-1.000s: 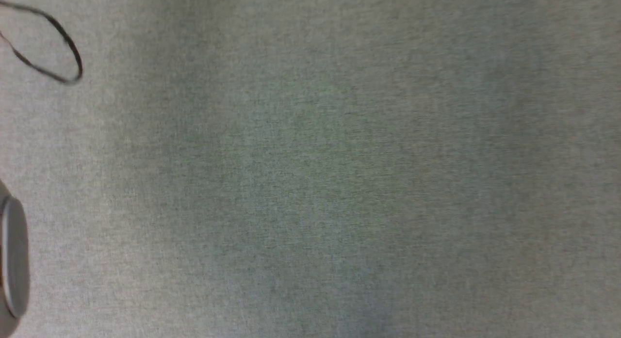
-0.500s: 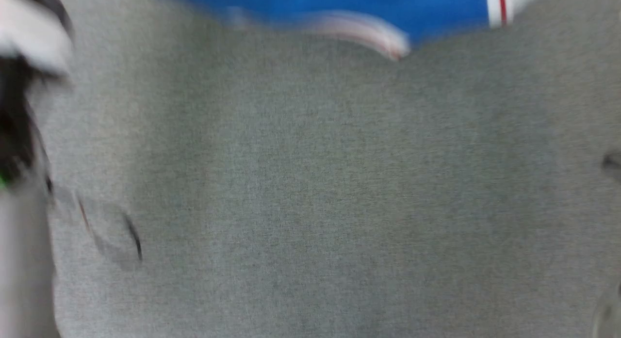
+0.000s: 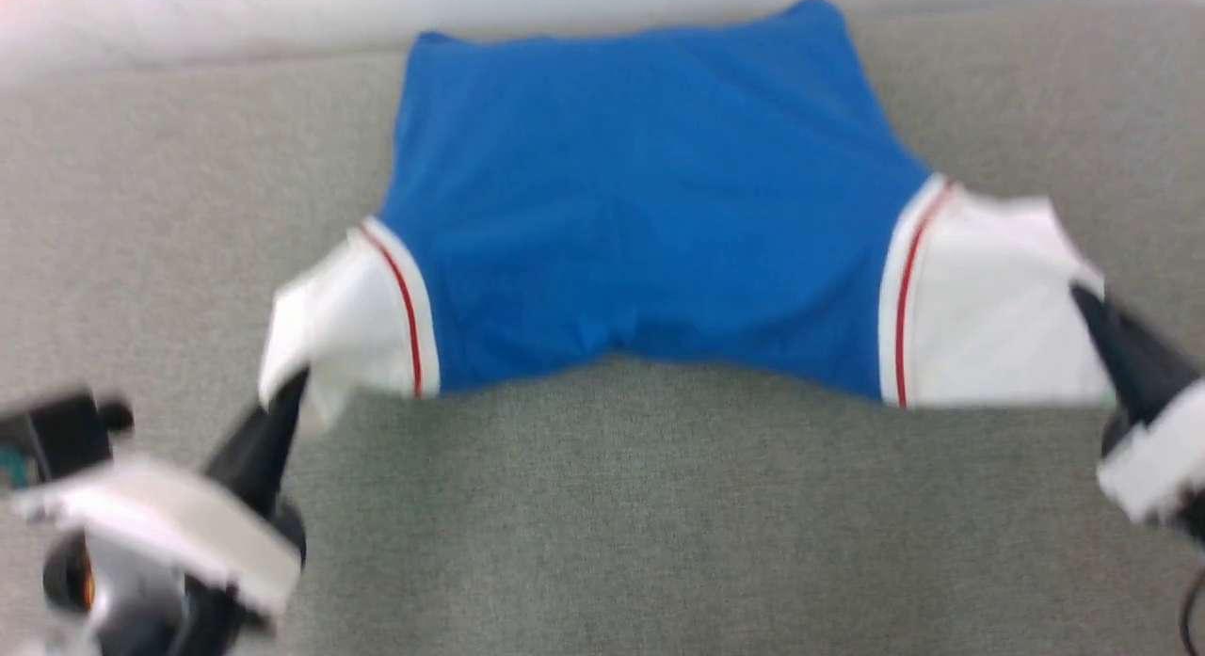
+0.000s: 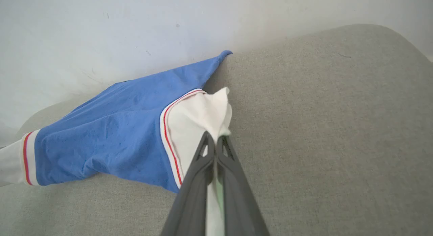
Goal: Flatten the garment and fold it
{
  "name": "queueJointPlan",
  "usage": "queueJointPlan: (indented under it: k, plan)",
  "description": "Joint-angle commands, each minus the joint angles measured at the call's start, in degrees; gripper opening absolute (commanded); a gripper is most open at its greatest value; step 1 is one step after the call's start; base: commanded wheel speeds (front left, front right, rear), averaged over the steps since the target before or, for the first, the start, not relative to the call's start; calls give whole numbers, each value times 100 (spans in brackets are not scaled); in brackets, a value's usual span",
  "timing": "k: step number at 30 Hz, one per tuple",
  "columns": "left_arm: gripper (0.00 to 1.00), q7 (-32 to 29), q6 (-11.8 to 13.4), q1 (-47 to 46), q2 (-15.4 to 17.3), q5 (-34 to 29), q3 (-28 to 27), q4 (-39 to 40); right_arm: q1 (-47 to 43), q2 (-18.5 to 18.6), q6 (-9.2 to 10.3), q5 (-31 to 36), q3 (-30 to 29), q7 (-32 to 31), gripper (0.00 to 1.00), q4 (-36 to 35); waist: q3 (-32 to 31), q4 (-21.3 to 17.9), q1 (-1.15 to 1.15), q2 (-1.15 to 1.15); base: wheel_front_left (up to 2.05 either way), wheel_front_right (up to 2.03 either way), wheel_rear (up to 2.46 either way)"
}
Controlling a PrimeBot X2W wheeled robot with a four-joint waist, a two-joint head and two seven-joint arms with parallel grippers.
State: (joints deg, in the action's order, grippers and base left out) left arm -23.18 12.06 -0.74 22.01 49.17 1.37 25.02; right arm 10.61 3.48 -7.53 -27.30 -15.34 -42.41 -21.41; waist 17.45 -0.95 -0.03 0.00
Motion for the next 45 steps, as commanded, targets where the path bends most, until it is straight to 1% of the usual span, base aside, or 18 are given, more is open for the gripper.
queueJointPlan:
  k: [1,4,7,11,17,20,25,27,29,30,32,34,39,41,45]
  plan:
    - [0,1,-122,488,81,103,-83,158,-431,-34,4,-110,-135,-16,0,-103,-464,13,3,0,0,0,0]
    - [0,-116,-326,1149,187,319,-105,347,-1004,-52,4,-302,-351,-159,0,-240,-646,69,3,0,0,0,0]
    - [0,-202,-459,1728,272,508,-174,555,-1499,-57,4,-586,-537,-288,0,-343,-787,113,3,0,0,0,0]
    - [0,-239,-517,2294,318,724,-369,771,-2133,-58,4,-994,-713,-438,0,-531,-938,196,3,0,0,0,0]
    - [0,-310,-604,3072,272,1045,-481,1060,-3091,-59,4,-1502,-711,-677,0,-909,-1059,232,3,0,0,0,0]
    - [0,-262,-649,3418,237,1160,-611,1236,-3481,-59,4,-1611,-758,-700,0,-1148,-1071,235,3,0,0,0,0]
    - [0,-194,-689,3694,258,1120,-732,1392,-3764,-59,4,-1641,-860,-585,0,-1335,-1048,248,3,0,0,0,0]
    - [0,-154,-711,3614,261,1030,-676,1398,-3741,-59,4,-1394,-829,-513,0,-1368,-1005,265,3,0,0,0,0]
    - [0,-92,-716,3426,258,863,-575,1342,-3639,-59,4,-953,-697,-432,0,-1388,-925,279,3,0,0,0,0]
    - [0,-92,-716,3426,258,863,-575,1342,-3639,-59,4,-953,-697,-432,0,-1388,-925,279,3,0,0,0,0]
    - [0,-30,-724,3152,241,666,-411,1255,-3483,-25,4,-352,-447,-349,0,-1369,-824,291,3,0,0,0,0]
    - [0,-7,-737,2835,205,498,-190,1158,-3325,92,4,153,-130,-246,0,-1165,-727,309,3,0,0,0,0]
    - [0,-147,-752,2102,164,153,364,937,-2884,390,4,936,608,75,0,-131,-499,368,3,0,0,0,0]
    - [0,-236,-748,1867,173,48,520,859,-2707,458,4,1117,795,218,0,317,-435,397,3,0,0,0,0]
    - [0,-330,-704,1576,159,-83,679,762,-2373,536,4,1236,1021,573,0,1177,-378,409,3,0,0,0,0]
